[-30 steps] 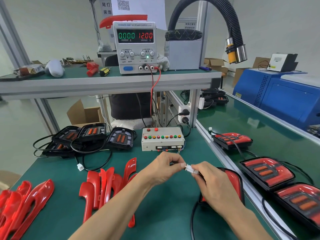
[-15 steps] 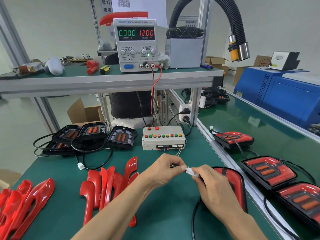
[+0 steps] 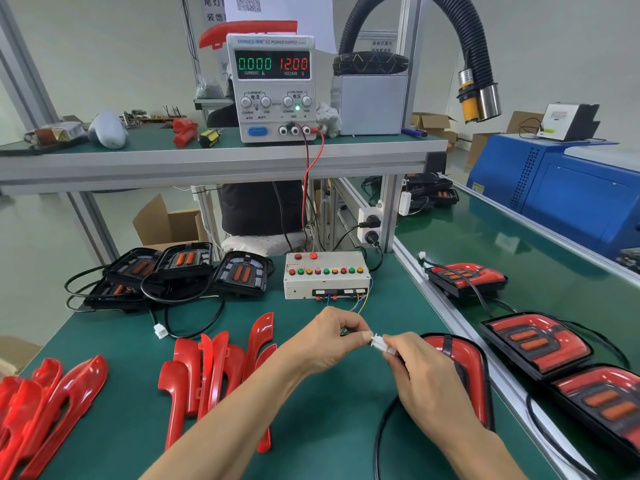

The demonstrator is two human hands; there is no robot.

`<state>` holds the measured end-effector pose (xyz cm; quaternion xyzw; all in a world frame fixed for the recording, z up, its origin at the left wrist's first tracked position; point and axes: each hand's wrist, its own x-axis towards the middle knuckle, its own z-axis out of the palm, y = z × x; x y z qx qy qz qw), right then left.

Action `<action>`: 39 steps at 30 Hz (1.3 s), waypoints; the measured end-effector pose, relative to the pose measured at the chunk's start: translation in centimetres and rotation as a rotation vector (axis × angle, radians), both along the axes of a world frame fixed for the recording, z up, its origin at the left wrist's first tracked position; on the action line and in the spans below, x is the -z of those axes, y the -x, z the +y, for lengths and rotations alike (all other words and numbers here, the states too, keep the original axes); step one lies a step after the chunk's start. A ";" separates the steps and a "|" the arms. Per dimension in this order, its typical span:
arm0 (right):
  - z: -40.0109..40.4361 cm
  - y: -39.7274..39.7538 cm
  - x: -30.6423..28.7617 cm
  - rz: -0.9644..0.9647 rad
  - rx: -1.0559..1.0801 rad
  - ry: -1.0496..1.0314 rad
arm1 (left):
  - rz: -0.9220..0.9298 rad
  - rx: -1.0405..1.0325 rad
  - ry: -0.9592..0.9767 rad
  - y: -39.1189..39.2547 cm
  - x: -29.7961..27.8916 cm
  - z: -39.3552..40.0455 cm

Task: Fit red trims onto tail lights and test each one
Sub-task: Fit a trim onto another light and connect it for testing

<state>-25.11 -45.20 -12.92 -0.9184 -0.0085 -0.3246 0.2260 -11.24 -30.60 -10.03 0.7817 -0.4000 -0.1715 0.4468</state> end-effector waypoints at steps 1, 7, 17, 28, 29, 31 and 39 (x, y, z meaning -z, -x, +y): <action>-0.1 0.1 -0.1 0.014 -0.004 -0.002 | -0.001 0.011 -0.015 0.0 0.0 0.0; -0.6 1.3 -1.5 0.175 0.075 -0.210 | 0.025 0.038 0.002 -1.0 -0.7 0.1; -6.5 7.1 0.7 0.489 0.614 -0.791 | 0.044 0.025 -0.287 -3.1 0.9 -0.3; -5.7 3.6 4.0 0.223 0.364 -1.058 | -0.278 -0.493 -0.131 -5.7 2.5 0.6; -5.3 3.0 3.9 0.205 0.343 -1.051 | -0.322 -0.566 -0.125 -6.2 2.7 0.9; -4.7 2.0 3.4 0.163 0.297 -1.027 | -0.391 -0.677 -0.164 -7.2 3.2 1.5; -4.1 -0.3 4.5 0.089 0.199 -0.983 | -0.633 -0.514 -0.455 -10.7 4.0 2.0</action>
